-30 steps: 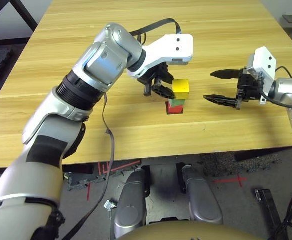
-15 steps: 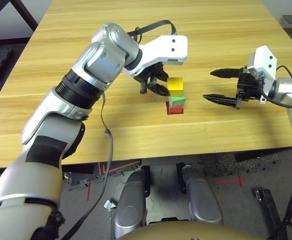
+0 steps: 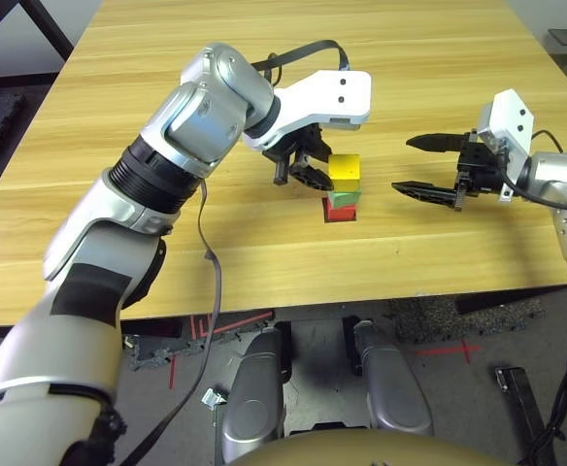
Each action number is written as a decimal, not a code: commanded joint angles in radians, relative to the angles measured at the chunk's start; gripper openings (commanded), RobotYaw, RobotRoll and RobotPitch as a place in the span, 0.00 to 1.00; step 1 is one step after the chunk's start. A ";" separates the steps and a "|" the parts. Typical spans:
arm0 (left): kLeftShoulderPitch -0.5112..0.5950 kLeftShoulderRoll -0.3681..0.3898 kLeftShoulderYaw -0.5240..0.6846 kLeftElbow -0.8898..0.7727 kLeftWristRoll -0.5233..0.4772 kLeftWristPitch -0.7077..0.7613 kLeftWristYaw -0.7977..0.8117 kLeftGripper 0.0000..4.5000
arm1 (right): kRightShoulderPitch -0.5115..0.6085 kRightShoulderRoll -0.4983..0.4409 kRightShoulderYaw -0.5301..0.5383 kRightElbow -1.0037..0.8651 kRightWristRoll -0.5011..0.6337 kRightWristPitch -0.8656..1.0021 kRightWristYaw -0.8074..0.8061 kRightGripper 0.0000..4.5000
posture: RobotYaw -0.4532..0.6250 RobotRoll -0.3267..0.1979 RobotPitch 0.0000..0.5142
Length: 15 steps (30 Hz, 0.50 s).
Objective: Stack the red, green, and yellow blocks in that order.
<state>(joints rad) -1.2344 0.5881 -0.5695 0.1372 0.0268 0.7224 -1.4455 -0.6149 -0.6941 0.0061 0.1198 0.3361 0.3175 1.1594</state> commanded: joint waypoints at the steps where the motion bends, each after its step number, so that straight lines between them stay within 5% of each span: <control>1: 0.013 -0.006 -0.016 -0.012 0.001 -0.002 -0.010 0.41 | 0.006 0.005 -0.005 -0.006 0.008 -0.007 -0.003 1.00 | 0.68 0.91 0.40; 15: 0.017 -0.015 -0.012 0.013 0.017 -0.012 0.006 0.41 | -0.005 0.010 0.000 -0.006 0.010 -0.002 0.000 1.00 | 0.68 0.90 0.40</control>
<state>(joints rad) -1.2267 0.5778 -0.5695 0.1422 0.0339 0.7145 -1.4438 -0.6167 -0.6864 0.0061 0.1192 0.3362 0.3176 1.1541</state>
